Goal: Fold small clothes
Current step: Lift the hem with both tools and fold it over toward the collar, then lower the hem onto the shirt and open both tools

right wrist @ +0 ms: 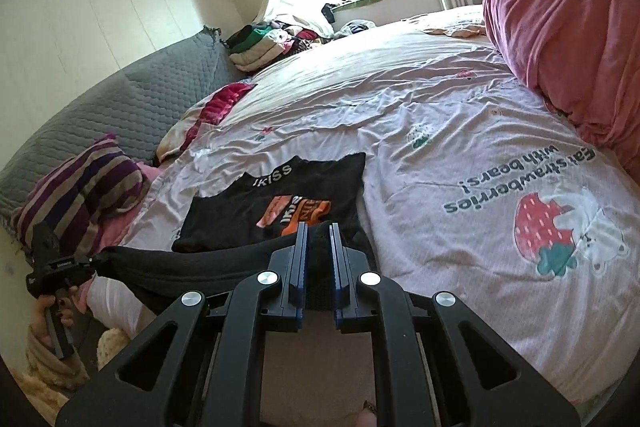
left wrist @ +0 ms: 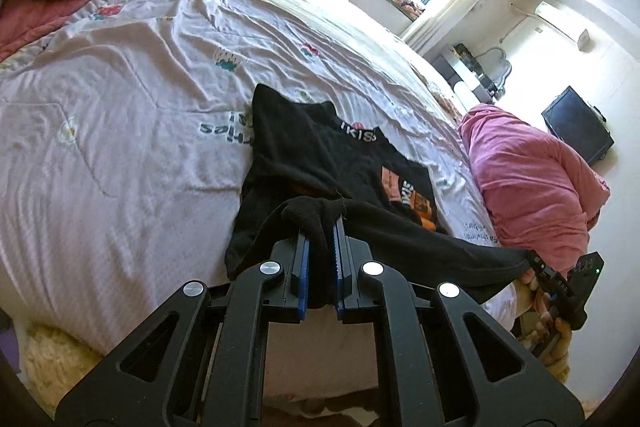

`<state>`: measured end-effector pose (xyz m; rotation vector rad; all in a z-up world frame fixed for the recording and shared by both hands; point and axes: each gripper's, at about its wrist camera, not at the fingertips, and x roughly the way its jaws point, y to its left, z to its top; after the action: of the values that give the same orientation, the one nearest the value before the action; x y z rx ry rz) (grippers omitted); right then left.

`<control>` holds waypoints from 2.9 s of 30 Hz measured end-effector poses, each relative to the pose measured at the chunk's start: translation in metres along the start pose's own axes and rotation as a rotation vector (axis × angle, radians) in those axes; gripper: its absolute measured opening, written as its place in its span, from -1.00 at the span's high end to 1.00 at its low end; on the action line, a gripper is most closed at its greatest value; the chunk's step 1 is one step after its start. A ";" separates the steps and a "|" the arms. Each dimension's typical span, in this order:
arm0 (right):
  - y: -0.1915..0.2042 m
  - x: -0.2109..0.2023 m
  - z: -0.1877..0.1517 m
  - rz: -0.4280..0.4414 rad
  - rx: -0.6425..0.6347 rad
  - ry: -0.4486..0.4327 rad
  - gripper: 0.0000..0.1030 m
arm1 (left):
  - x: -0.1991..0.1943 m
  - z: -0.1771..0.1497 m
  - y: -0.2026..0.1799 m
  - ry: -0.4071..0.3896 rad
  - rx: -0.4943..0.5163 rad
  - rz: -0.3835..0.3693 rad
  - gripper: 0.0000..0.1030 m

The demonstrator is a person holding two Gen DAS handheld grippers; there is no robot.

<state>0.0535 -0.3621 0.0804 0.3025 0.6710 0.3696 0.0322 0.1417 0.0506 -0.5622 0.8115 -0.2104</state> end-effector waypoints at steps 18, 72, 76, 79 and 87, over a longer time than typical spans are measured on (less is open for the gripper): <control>0.014 0.027 0.038 -0.037 -0.064 -0.029 0.83 | 0.012 0.032 -0.002 -0.044 -0.003 -0.002 0.93; -0.038 0.202 0.068 -0.182 0.058 0.148 0.32 | 0.113 0.084 0.030 -0.055 -0.084 0.171 0.49; -0.032 0.192 0.067 -0.166 0.033 0.129 0.32 | 0.102 0.075 0.015 -0.064 -0.026 0.175 0.49; -0.024 0.193 0.064 -0.153 0.004 0.142 0.32 | 0.107 0.064 0.003 -0.026 0.021 0.170 0.50; -0.006 0.210 0.049 -0.142 -0.058 0.202 0.32 | 0.154 0.036 -0.026 0.116 0.119 0.146 0.66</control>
<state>0.2385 -0.2851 0.0000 0.1623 0.8736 0.2848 0.1633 0.0744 -0.0113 -0.3792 0.9420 -0.1567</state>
